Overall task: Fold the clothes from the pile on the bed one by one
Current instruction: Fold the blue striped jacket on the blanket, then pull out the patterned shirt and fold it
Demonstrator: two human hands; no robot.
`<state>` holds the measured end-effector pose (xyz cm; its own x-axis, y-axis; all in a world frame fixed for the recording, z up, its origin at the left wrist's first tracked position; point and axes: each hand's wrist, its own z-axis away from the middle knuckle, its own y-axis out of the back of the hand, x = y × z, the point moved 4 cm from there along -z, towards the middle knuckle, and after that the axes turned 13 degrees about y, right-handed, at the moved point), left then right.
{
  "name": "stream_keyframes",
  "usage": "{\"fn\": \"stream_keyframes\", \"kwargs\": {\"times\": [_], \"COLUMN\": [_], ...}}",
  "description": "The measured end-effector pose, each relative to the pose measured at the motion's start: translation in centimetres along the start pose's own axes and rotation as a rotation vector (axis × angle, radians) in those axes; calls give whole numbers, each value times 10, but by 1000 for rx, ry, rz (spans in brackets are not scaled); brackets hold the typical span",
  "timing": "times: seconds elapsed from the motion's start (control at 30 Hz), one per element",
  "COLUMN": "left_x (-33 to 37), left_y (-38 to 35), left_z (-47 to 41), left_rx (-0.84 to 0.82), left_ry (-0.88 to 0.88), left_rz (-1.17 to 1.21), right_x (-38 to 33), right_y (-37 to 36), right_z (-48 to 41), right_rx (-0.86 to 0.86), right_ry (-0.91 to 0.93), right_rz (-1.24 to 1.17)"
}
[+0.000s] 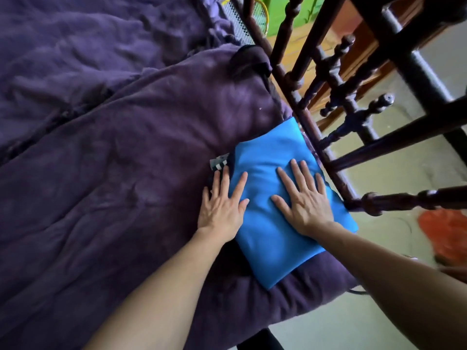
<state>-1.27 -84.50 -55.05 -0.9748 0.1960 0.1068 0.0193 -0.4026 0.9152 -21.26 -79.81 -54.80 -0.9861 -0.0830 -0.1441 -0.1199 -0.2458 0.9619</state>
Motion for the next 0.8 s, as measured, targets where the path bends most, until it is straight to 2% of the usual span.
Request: {"fn": "stream_keyframes", "kwargs": {"times": [0.17,0.3,0.47,0.67,0.8], "left_x": [-7,-47,-148,-286,-368], "left_y": [13,35,40,35,29], "left_z": [10,57,160,297,395], "left_rx": [-35,-93,-205,-145,-114], "left_ry": [3,107,316,557,666], "left_rz": [1,78,197,321,350], "right_x": [-5,-38,-165,-336,-448], "right_y": [7,41,79,62,51], "right_z": [0,2,21,58,85], "right_rx": [-56,-80,56,-183,-254], "right_ry": [-3,-38,260,436,522], "right_rz": [31,103,-34,-40,-34]}}
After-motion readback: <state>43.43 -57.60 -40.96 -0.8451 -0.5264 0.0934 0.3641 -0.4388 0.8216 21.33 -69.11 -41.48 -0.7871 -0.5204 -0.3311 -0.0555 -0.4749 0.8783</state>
